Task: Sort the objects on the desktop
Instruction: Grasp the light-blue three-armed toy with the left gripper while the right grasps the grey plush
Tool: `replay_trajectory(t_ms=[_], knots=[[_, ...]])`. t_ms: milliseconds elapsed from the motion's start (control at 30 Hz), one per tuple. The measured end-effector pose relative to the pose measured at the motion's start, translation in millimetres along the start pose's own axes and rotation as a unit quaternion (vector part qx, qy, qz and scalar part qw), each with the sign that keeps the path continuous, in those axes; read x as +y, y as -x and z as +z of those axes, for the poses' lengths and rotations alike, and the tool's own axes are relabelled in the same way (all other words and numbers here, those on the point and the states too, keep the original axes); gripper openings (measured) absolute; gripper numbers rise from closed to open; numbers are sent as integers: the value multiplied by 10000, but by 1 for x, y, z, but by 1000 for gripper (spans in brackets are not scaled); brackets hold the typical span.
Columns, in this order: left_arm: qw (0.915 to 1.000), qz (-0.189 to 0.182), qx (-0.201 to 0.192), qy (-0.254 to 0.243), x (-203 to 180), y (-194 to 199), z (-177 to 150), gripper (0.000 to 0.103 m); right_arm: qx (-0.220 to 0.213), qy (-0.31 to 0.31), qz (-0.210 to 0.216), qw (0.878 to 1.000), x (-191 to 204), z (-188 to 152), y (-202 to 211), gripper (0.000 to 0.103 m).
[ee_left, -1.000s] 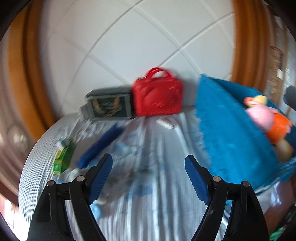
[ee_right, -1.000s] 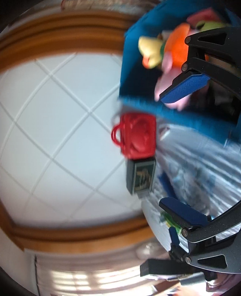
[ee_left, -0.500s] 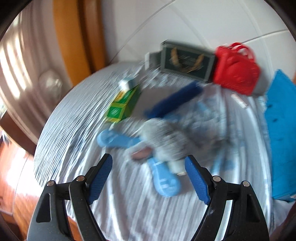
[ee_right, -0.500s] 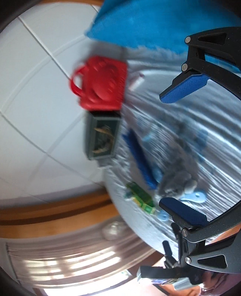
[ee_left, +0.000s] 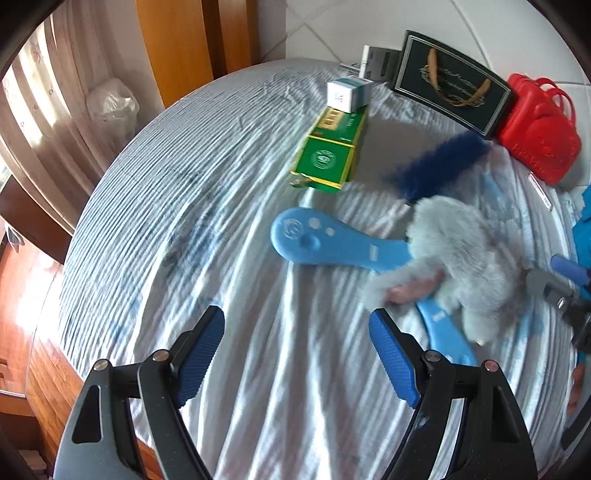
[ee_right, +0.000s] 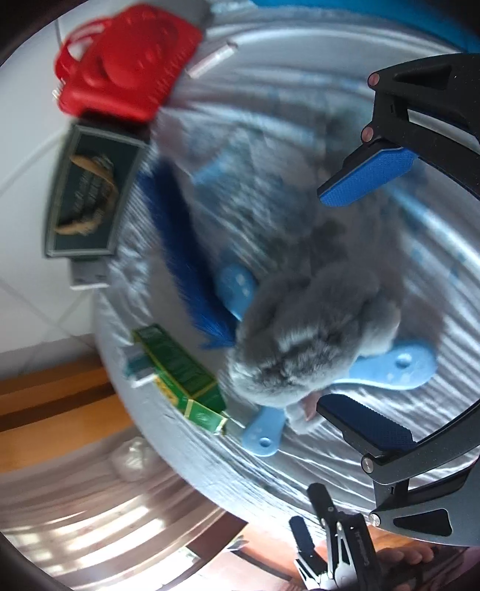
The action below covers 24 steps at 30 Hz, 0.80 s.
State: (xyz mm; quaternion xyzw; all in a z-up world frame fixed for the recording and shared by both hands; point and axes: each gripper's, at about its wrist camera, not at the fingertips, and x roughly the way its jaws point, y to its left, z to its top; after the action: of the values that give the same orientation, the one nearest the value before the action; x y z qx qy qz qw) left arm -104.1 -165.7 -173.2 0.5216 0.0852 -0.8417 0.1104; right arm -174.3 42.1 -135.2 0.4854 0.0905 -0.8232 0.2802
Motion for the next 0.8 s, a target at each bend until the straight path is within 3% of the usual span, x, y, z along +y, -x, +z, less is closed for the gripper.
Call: replay_trajectory(t_ms=[200,400,467,500,533,633,800], knots=[[9999,26,28,145,20,-25,35,80,266,463,-105,9985,25,15,-39,103],[9999,50,94,93,28,-51,66,80,626,296,7,9976,14,30,-80,103],[9999,43,101,73,27,-57,74,80,782,85,233,9966,4,31,-91,82],[9999,37,111,41,25,-62,78,80,839,37,219,9962,1,32,-95,51],[9999,46,125,8,24,-65,81,80,870,36,43,9962,-2,32,-99,48],[9997,-9,168,-160,11,-74,88,80,846,-195,143,9961,-16,34,-96,43],[9966,-355,160,-723,-26,-71,87,80,566,-716,-40,9958,-54,35,-66,42]])
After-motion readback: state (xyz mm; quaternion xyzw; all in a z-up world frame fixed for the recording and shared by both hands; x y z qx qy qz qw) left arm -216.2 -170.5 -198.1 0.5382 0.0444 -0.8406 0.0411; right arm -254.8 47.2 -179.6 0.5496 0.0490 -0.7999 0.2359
